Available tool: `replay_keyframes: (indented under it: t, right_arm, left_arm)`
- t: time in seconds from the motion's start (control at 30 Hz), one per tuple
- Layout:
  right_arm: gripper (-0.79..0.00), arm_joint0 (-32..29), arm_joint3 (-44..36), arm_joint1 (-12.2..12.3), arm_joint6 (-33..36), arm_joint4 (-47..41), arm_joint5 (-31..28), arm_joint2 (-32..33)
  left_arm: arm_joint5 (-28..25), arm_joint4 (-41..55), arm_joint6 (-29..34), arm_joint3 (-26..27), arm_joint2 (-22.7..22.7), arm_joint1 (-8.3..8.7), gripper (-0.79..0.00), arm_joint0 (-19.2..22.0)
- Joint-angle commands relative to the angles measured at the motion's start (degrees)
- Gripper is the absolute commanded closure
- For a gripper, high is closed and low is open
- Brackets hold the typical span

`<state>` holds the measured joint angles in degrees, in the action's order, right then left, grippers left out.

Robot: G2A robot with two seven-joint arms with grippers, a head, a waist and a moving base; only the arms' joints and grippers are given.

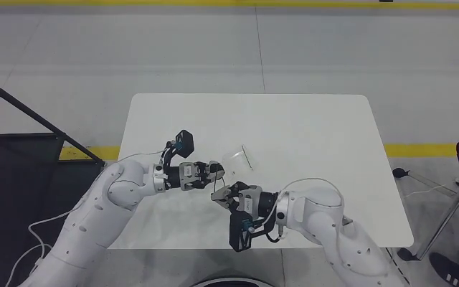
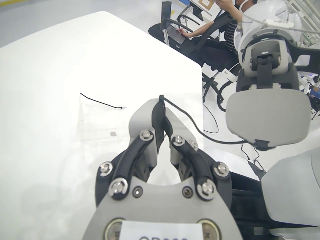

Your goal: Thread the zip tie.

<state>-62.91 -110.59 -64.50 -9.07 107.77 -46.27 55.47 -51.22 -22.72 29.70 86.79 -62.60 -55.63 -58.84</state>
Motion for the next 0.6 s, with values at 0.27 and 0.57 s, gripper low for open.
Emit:
replay_keyframes:
  t: [0.27,0.57]
  right_arm:
    - [0.0,0.4,0.1,0.0,0.7,-0.5,0.6,-0.3]
    - [0.0,-1.3,-0.7,0.3,-0.8,-0.4,4.6,1.3]
  left_arm:
    - [-1.4,-2.8,-1.9,0.3,-0.4,0.02,0.0,-0.4]
    - [-1.9,-5.0,-2.8,0.5,-0.5,0.03,0.0,-0.6]
